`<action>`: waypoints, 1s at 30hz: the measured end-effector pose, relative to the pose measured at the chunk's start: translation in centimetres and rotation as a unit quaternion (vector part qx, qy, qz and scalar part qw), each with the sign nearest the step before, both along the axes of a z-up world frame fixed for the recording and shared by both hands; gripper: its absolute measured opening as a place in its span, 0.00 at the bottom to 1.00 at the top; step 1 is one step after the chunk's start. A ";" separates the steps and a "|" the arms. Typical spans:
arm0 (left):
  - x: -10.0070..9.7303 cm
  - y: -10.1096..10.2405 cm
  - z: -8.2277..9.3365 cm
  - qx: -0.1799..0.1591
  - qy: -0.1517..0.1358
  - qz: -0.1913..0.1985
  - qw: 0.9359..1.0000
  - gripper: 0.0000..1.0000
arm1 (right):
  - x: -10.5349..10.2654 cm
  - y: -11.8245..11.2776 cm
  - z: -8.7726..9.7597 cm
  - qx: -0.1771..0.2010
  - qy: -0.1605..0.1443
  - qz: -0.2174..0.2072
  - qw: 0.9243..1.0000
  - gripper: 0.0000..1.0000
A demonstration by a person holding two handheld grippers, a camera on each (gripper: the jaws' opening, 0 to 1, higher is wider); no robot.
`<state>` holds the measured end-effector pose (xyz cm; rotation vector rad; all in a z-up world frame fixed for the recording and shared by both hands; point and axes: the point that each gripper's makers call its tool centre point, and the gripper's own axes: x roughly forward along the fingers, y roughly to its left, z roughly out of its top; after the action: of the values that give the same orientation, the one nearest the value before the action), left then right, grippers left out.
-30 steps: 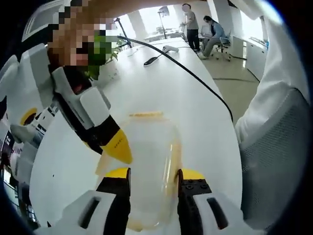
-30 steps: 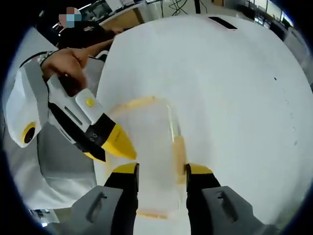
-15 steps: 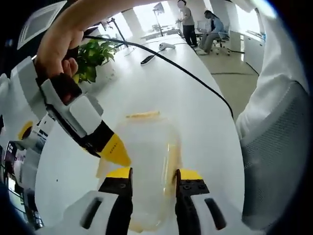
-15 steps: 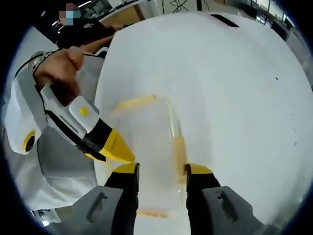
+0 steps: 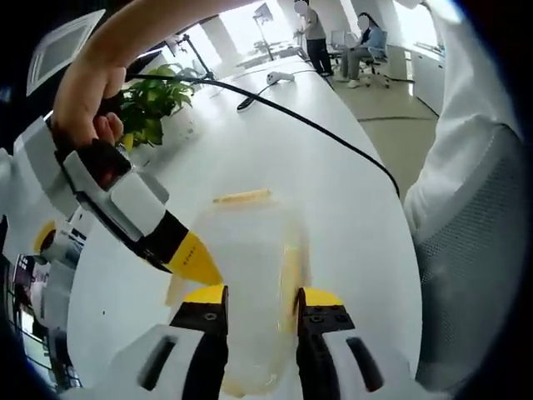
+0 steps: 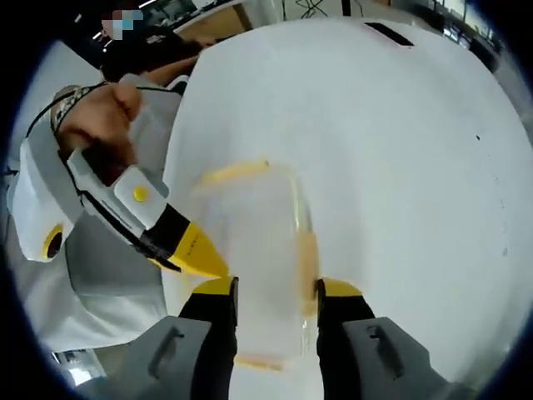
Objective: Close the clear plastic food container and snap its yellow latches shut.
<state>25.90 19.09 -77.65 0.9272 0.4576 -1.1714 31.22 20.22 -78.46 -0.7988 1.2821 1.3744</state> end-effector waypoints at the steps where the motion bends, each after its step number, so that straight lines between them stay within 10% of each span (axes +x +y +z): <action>1: 0.0 0.0 0.0 0.001 -0.001 0.000 1.000 0.25 | 0.0 0.0 0.0 -0.004 0.000 0.007 1.000 0.33; 30: -0.2 0.0 -0.1 -0.009 -0.007 -0.005 1.000 0.25 | -0.4 0.0 0.2 -0.005 -0.048 0.076 0.996 0.32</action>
<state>25.66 19.06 -77.72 0.9224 0.4301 -1.1757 30.77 20.22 -78.27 -0.9746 1.1748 1.4325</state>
